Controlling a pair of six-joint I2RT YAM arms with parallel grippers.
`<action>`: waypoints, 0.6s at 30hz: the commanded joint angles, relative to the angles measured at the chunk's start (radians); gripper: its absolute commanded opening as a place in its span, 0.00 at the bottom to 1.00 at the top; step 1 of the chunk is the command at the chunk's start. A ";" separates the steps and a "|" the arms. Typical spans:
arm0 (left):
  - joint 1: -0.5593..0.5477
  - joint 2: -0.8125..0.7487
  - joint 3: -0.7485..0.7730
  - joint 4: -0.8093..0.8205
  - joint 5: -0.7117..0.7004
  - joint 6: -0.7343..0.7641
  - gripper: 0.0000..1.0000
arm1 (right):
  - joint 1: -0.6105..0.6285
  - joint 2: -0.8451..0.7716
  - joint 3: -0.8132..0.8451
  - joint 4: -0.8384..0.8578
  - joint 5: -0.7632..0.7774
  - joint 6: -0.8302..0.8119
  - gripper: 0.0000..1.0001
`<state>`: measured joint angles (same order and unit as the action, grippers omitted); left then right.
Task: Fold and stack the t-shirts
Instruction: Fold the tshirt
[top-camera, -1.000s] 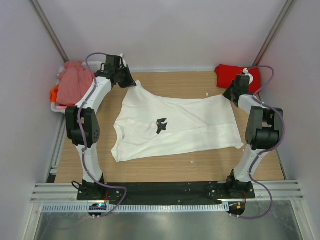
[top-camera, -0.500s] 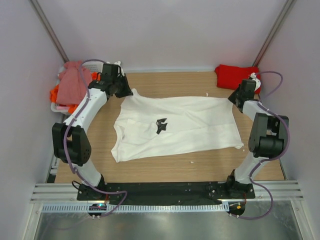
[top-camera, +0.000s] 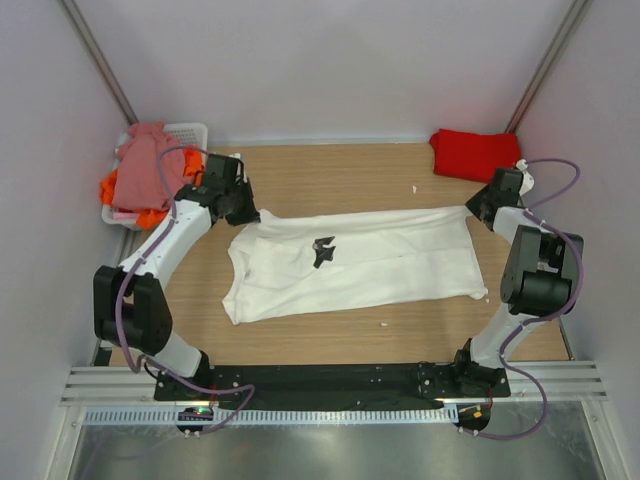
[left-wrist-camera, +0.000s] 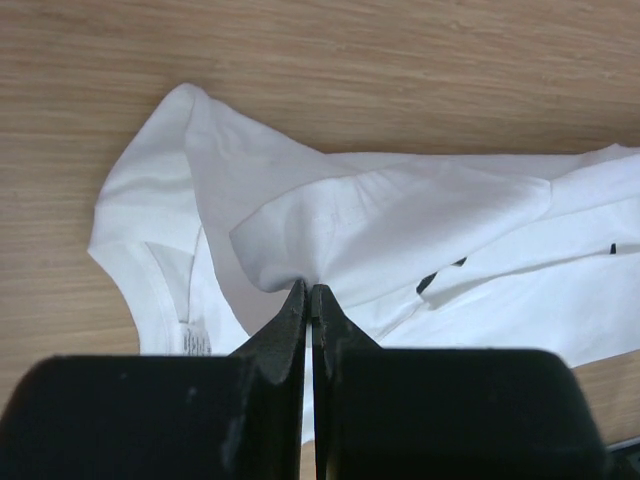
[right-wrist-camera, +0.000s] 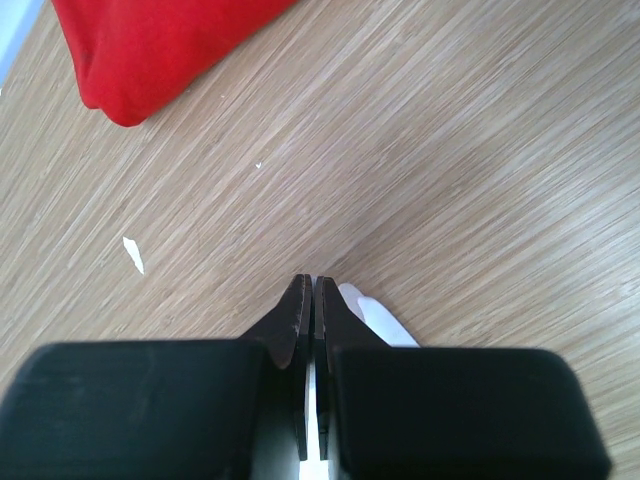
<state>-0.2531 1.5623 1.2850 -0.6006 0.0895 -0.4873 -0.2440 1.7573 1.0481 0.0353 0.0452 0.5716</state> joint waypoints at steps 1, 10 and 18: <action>-0.005 -0.079 -0.021 -0.043 -0.048 -0.013 0.00 | -0.006 -0.002 0.013 0.020 0.010 0.019 0.01; -0.023 -0.192 -0.107 -0.182 -0.076 -0.043 0.00 | -0.005 0.001 0.015 -0.066 0.042 0.034 0.02; -0.040 -0.304 -0.285 -0.286 -0.149 -0.105 0.50 | -0.006 -0.045 -0.010 -0.136 0.100 0.059 0.90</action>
<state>-0.2905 1.3014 1.0348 -0.7990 0.0170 -0.5583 -0.2447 1.7588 1.0447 -0.0868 0.0814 0.6209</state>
